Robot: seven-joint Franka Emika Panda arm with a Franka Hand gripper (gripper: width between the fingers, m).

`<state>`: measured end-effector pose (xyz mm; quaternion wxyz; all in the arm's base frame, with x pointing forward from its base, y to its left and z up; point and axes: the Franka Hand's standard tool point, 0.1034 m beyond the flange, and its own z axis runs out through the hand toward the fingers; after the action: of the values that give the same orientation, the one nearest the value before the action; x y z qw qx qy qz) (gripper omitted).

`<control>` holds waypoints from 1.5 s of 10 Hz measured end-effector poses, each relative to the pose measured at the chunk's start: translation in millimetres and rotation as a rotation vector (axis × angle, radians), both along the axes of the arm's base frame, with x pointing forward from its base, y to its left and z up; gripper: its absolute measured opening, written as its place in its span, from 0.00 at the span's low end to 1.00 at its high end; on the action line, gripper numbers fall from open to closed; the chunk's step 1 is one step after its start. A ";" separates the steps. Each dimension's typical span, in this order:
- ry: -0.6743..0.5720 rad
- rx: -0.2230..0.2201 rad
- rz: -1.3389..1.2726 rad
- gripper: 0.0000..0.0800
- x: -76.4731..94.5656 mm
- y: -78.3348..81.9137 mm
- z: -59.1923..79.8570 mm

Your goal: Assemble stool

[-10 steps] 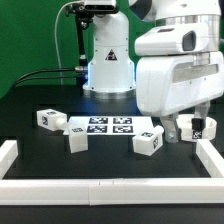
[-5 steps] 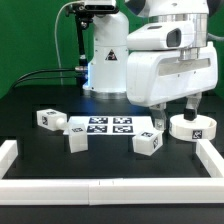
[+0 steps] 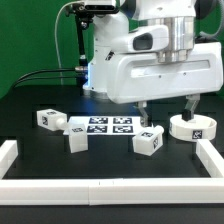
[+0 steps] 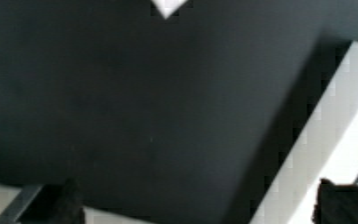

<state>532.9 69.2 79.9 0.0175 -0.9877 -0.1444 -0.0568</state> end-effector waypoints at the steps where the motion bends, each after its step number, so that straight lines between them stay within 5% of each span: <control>1: -0.016 0.018 -0.040 0.81 8.2 1.9 7.0; 4: 0.004 0.051 -0.240 0.81 4.0 3.8 2.6; 7: 0.053 0.043 -0.345 0.81 -31.1 -21.1 -20.1; 11: 0.054 0.043 -0.347 0.81 -40.7 -20.7 -28.5; 15: 0.179 0.034 -0.448 0.81 -69.0 -21.7 -54.7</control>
Offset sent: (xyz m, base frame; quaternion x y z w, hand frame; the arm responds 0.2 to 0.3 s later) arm 0.0000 0.0000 0.0000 0.0000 0.0000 0.1938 0.9810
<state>463.8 47.5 25.2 0.0338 -0.9958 0.0812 0.0258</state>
